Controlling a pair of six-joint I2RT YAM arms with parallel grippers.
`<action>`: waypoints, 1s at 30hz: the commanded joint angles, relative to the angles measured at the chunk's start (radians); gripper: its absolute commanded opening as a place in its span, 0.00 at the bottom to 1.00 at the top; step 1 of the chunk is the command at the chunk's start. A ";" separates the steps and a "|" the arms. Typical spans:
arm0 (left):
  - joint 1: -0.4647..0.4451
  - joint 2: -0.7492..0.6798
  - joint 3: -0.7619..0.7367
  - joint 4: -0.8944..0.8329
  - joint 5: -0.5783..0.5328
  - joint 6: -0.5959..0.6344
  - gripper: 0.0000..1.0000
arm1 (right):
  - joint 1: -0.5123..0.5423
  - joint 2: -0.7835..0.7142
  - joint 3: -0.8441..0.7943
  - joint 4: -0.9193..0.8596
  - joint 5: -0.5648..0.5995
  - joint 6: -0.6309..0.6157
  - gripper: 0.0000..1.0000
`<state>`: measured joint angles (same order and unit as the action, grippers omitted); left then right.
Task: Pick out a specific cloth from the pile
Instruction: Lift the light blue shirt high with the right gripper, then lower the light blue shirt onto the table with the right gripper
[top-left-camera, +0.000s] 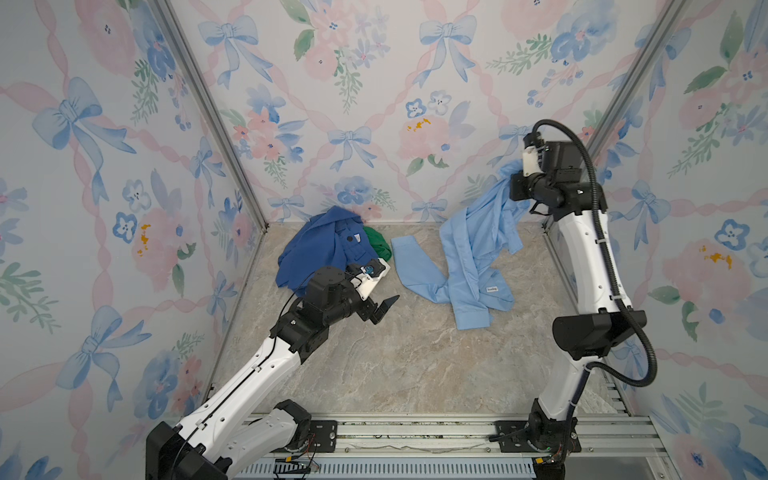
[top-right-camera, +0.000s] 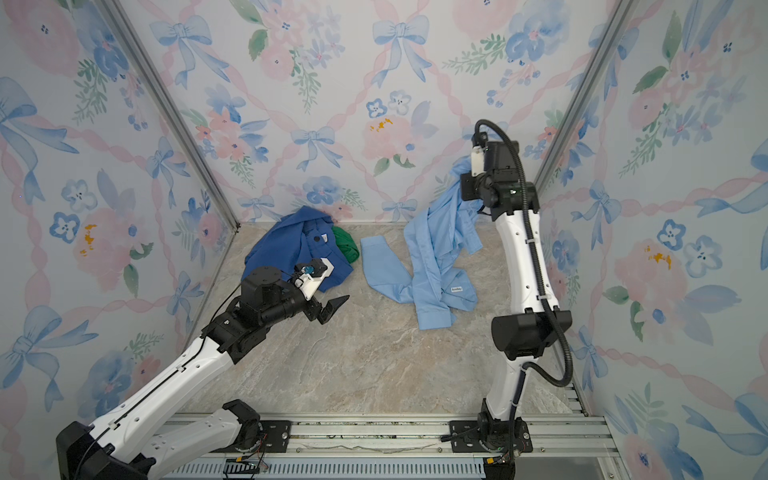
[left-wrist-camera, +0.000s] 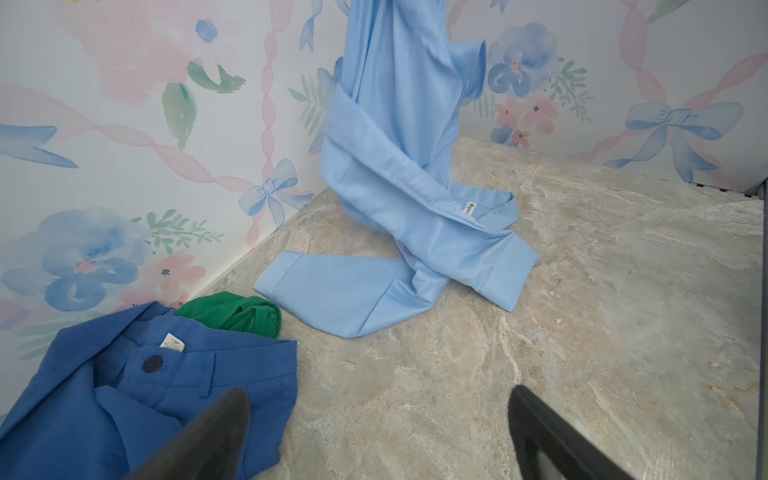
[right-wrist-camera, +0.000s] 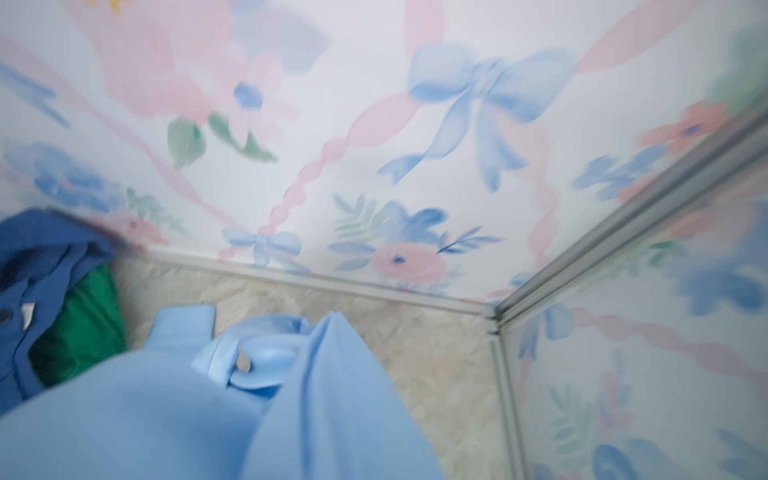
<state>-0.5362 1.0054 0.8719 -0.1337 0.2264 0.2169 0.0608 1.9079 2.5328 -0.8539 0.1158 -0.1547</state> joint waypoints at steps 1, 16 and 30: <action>0.016 -0.012 -0.018 0.047 0.032 0.002 0.98 | -0.039 -0.037 0.071 -0.052 0.126 -0.081 0.00; 0.100 0.012 -0.013 0.078 0.113 -0.060 0.98 | 0.037 -0.087 -0.080 0.216 -0.006 -0.058 0.00; 0.107 0.017 -0.020 0.082 0.139 -0.066 0.98 | 0.170 -0.003 -0.322 0.325 -0.121 0.257 0.00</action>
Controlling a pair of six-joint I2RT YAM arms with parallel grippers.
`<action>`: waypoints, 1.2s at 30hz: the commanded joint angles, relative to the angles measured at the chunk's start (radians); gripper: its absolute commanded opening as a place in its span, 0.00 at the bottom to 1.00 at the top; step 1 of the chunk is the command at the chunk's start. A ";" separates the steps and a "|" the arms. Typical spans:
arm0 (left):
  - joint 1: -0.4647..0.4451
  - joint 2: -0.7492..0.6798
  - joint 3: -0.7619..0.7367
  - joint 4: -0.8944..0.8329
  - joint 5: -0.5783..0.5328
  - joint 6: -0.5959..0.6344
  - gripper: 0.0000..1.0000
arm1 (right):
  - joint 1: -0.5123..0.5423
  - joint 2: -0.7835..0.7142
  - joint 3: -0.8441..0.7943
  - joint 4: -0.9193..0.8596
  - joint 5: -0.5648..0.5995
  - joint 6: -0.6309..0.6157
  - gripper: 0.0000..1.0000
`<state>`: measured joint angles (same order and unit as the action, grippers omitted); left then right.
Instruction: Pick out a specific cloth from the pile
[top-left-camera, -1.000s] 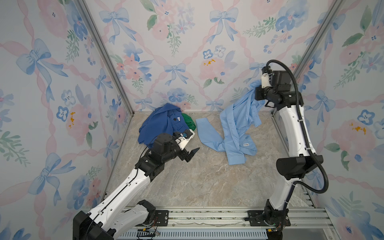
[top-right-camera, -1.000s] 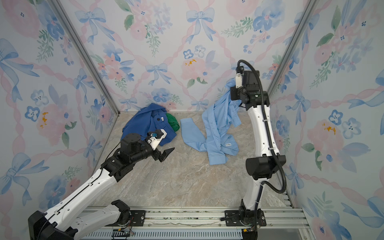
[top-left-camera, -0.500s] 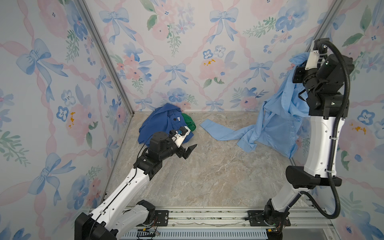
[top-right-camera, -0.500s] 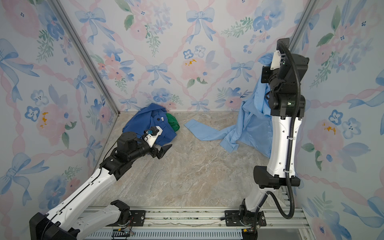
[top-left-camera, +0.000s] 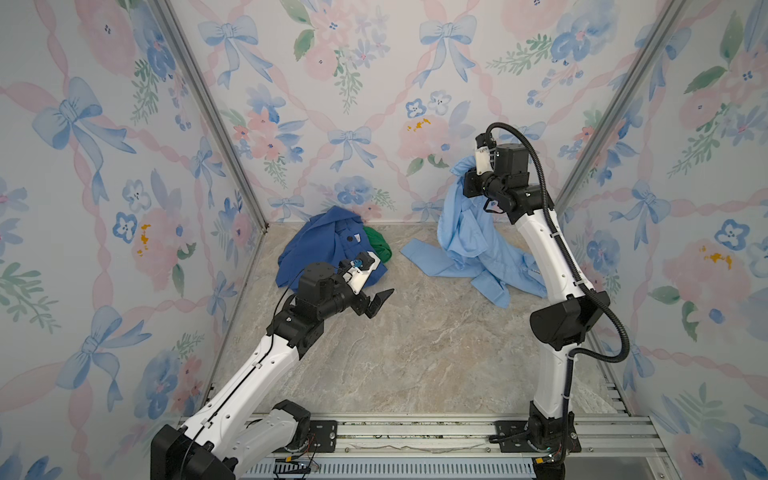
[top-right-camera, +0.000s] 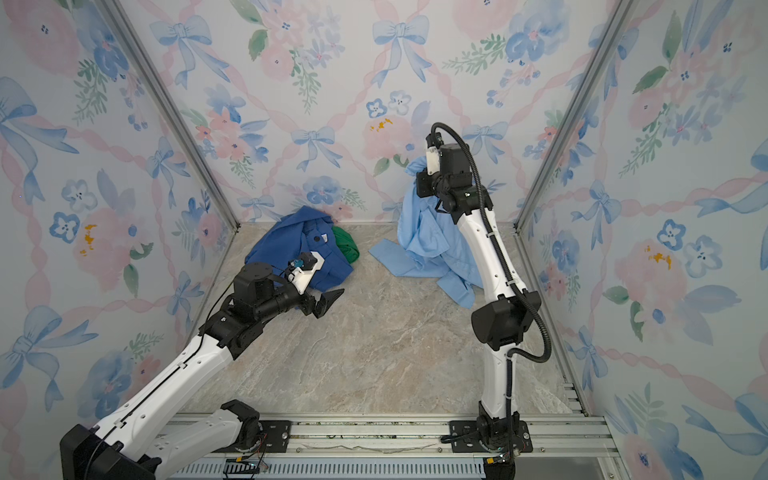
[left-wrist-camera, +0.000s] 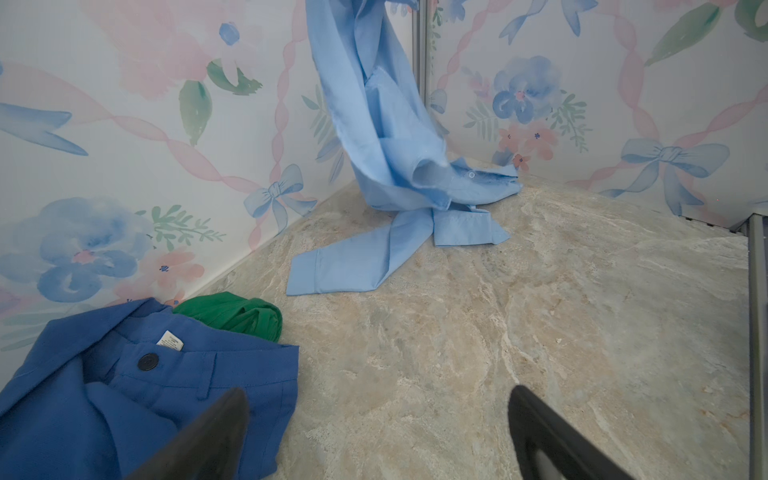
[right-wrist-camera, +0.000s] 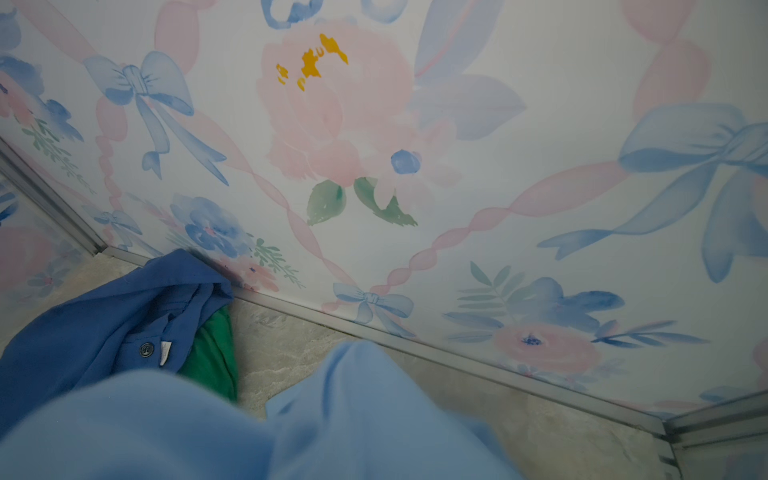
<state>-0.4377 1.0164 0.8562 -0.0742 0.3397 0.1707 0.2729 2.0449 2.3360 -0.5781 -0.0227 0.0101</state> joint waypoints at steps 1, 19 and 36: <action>0.008 0.005 -0.005 0.022 0.028 -0.020 0.98 | -0.065 -0.196 -0.249 0.094 0.026 0.106 0.00; 0.014 -0.001 -0.005 0.023 0.053 -0.020 0.98 | -0.284 -0.189 -0.815 0.152 0.087 -0.039 0.84; 0.204 0.207 0.101 -0.114 -0.045 -0.212 0.98 | 0.231 0.068 -0.504 0.198 0.255 -0.242 0.97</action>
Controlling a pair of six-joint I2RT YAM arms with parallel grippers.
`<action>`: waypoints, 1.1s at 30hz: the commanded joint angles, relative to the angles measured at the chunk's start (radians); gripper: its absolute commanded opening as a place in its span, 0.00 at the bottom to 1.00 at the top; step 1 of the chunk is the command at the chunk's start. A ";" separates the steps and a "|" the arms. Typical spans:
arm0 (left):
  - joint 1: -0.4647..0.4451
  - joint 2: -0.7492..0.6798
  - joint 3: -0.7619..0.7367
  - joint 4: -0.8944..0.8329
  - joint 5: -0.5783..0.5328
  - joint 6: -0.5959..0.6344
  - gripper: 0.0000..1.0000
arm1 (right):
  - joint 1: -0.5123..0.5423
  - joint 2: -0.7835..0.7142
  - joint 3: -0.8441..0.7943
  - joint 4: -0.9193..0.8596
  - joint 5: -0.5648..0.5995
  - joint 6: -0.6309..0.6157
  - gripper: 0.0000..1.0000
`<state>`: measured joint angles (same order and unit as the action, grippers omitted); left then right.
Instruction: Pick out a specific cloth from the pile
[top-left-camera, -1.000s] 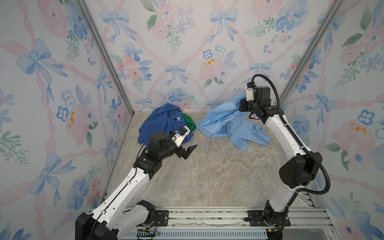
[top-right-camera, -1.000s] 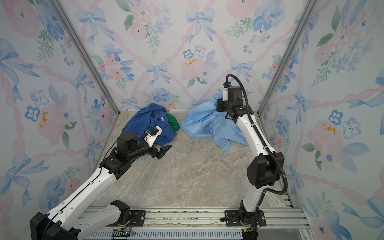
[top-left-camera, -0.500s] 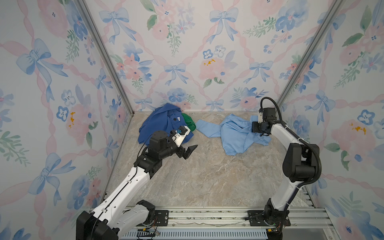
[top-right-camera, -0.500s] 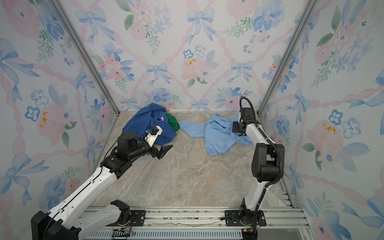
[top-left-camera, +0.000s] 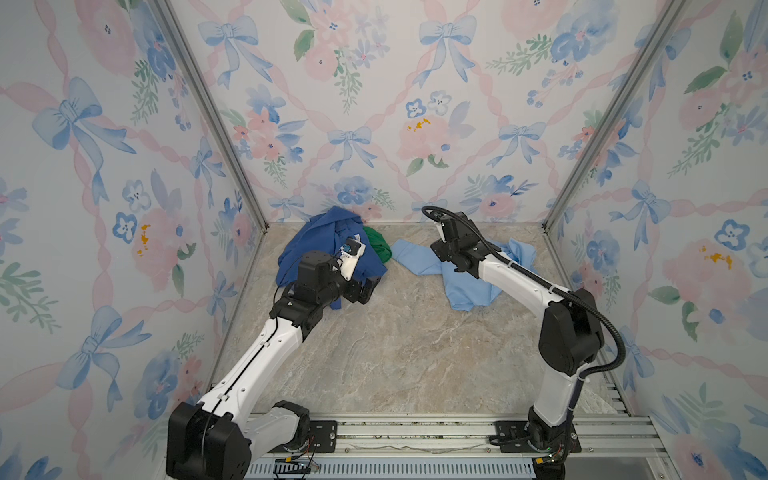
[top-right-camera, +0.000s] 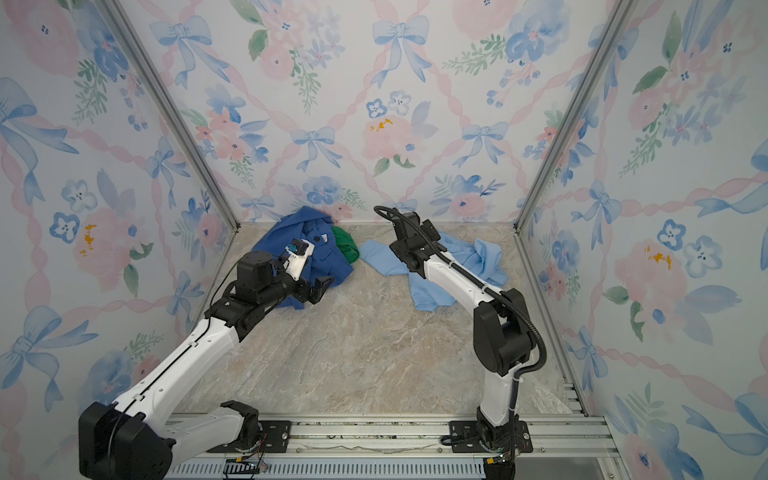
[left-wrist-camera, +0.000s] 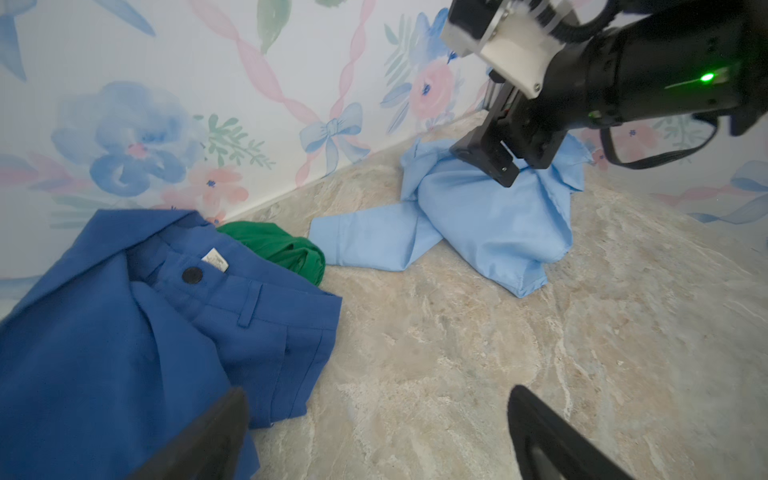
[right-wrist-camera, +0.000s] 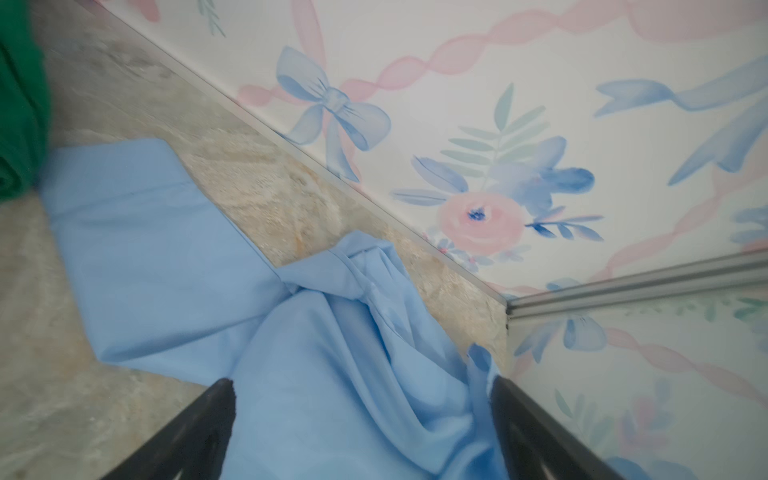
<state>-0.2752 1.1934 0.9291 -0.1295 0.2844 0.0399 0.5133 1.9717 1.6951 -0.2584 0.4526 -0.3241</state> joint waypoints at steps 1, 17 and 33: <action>0.053 0.034 0.030 -0.058 0.022 -0.089 0.98 | -0.009 0.196 0.208 -0.169 -0.249 0.107 0.97; 0.083 0.028 0.028 -0.057 0.026 -0.104 0.98 | 0.030 0.648 0.727 -0.531 -0.249 0.102 0.97; 0.086 0.020 0.028 -0.056 0.027 -0.105 0.98 | -0.080 0.665 0.675 -0.690 -0.420 0.168 0.12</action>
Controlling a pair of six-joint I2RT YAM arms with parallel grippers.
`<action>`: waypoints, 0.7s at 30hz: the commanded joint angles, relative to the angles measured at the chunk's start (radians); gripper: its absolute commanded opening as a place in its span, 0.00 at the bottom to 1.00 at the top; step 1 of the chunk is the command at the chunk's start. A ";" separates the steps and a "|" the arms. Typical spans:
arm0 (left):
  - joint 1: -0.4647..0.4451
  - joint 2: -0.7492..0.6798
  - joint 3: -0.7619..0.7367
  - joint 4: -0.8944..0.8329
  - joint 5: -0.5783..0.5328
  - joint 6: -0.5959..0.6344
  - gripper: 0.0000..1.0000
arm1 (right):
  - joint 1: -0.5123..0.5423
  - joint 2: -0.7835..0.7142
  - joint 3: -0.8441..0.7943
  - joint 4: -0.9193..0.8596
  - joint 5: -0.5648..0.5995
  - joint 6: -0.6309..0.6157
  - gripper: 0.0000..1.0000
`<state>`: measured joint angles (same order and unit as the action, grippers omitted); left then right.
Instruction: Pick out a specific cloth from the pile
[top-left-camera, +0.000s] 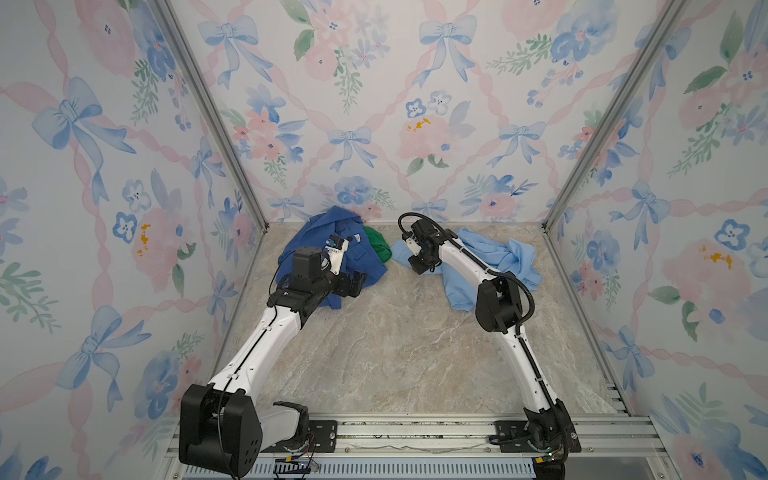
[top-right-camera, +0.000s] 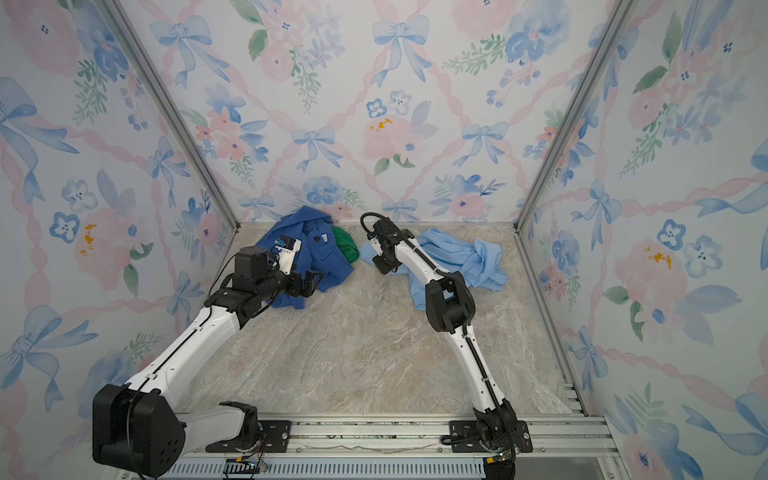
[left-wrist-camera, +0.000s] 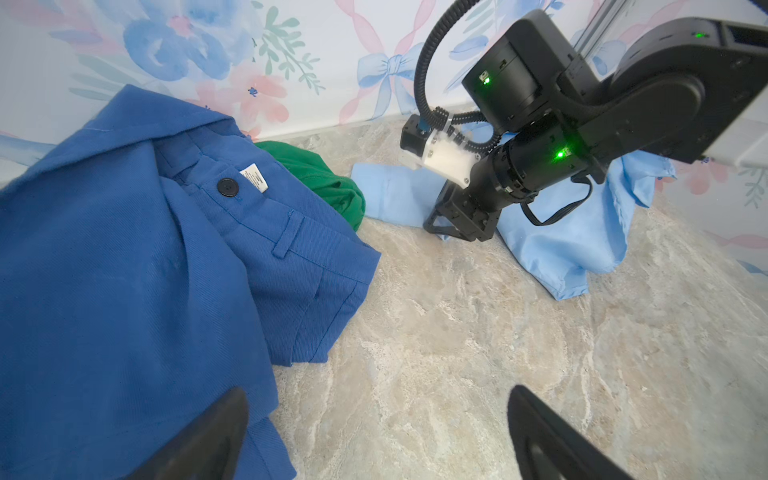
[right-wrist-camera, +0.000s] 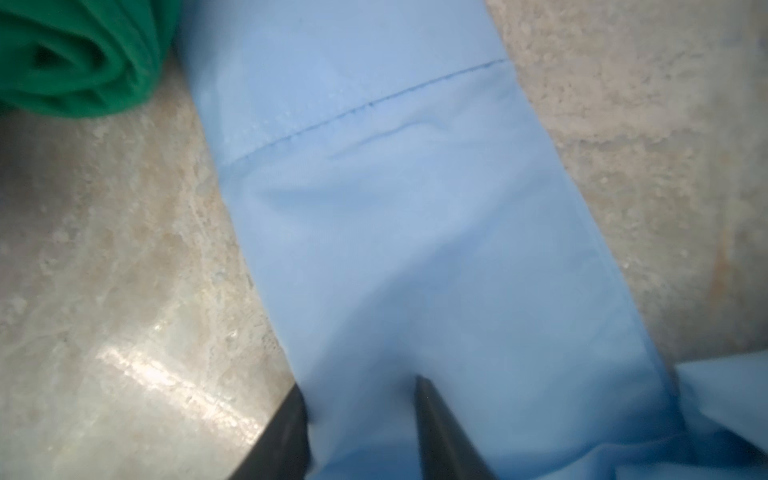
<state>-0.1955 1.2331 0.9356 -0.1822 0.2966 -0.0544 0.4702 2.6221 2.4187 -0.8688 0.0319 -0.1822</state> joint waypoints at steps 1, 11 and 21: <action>0.006 -0.019 0.023 -0.003 0.015 -0.011 0.98 | -0.045 0.004 -0.069 -0.065 0.011 0.033 0.02; 0.014 -0.010 0.023 -0.004 0.021 -0.012 0.98 | -0.088 -0.288 -0.289 0.184 0.011 0.068 0.00; 0.014 0.015 0.026 -0.004 0.045 -0.021 0.98 | -0.220 -0.735 -0.698 0.402 0.135 0.217 0.00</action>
<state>-0.1879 1.2373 0.9356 -0.1825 0.3153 -0.0578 0.3344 1.9865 1.8191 -0.5171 0.0727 -0.0330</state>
